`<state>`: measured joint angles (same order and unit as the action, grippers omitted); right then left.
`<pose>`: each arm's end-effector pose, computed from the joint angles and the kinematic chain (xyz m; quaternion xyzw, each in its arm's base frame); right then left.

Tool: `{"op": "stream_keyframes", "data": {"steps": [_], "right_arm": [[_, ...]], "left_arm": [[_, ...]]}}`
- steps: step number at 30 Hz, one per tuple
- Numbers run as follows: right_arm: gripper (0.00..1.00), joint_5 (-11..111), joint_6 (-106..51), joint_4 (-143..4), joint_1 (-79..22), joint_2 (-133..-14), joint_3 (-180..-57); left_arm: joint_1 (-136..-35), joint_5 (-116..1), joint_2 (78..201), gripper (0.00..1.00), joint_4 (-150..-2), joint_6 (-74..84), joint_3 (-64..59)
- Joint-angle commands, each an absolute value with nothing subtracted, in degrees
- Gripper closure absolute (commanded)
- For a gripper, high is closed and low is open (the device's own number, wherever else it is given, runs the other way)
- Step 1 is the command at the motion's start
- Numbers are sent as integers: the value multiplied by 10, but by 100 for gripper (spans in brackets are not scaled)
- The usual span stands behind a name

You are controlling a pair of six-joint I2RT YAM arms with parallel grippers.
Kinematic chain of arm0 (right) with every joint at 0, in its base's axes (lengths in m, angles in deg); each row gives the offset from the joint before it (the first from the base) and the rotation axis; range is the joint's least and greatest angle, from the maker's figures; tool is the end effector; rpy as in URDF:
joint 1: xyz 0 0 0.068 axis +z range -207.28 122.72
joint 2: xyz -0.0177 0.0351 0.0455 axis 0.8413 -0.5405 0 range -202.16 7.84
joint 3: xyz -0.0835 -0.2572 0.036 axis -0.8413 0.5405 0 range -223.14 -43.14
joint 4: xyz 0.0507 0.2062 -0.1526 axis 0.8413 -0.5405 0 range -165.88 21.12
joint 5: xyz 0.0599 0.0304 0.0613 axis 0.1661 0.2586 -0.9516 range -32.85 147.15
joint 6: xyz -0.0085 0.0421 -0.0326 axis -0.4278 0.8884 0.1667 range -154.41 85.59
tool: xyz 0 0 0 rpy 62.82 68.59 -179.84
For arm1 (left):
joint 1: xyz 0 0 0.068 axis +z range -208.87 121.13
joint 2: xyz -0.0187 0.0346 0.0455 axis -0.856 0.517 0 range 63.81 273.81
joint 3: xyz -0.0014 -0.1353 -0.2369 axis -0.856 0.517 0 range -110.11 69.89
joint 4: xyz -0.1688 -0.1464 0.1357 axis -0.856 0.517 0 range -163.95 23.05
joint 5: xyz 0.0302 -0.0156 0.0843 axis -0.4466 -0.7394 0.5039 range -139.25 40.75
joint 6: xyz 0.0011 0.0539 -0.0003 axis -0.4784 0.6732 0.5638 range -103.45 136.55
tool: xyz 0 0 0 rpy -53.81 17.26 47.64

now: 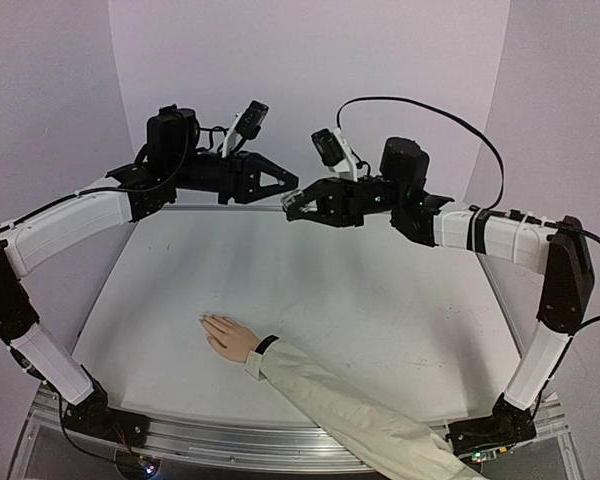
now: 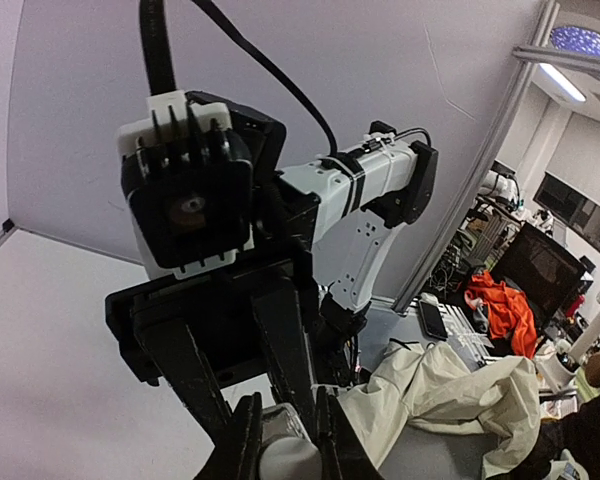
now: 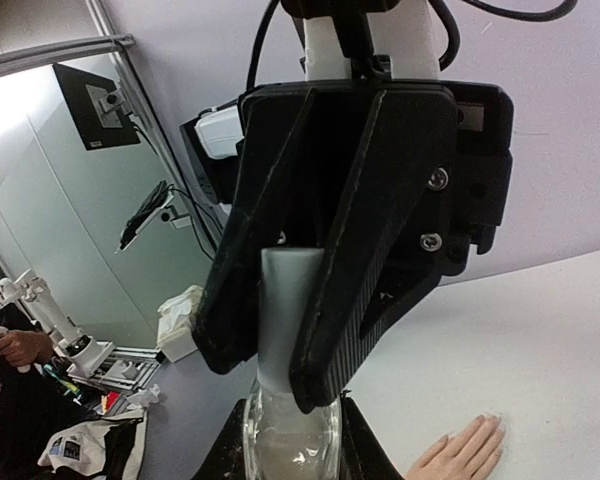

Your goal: Paint the nails

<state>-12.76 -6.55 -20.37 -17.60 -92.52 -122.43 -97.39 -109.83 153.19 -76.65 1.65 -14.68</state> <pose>0.2820 0.2774 0.3808 -0.5309 0.3729 0.6367 0.4169 0.2605 -0.2470 0.4133 0.4699 0.5369 -0.5937 0.3720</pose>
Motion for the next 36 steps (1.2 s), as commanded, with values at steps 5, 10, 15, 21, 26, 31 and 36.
{"op": "stream_keyframes", "data": {"steps": [5,10,15,21,26,31,36], "right_arm": [[100,-165,-62,-64,-211,-888,-1224],[100,-92,-103,-110,-221,-879,-1201],[100,125,-234,-311,-221,-866,-1217],[100,337,-268,-384,-209,-864,-1226],[100,397,-283,-385,-169,-879,-1229],[100,411,-287,-386,-134,-904,-1247],[100,402,-300,-381,-104,-921,-1264]], "left_arm": [[-953,-1103,1514,73,-737,3,-157],[-936,-1032,1504,28,-737,-21,-137],[-923,-933,1485,23,-737,-45,-95],[-923,-858,1470,16,-737,-80,-81],[-924,-808,1469,23,-737,-117,-81],[-924,-810,1492,29,-737,-145,-95],[-924,-816,1497,38,-737,-144,-98]]}}
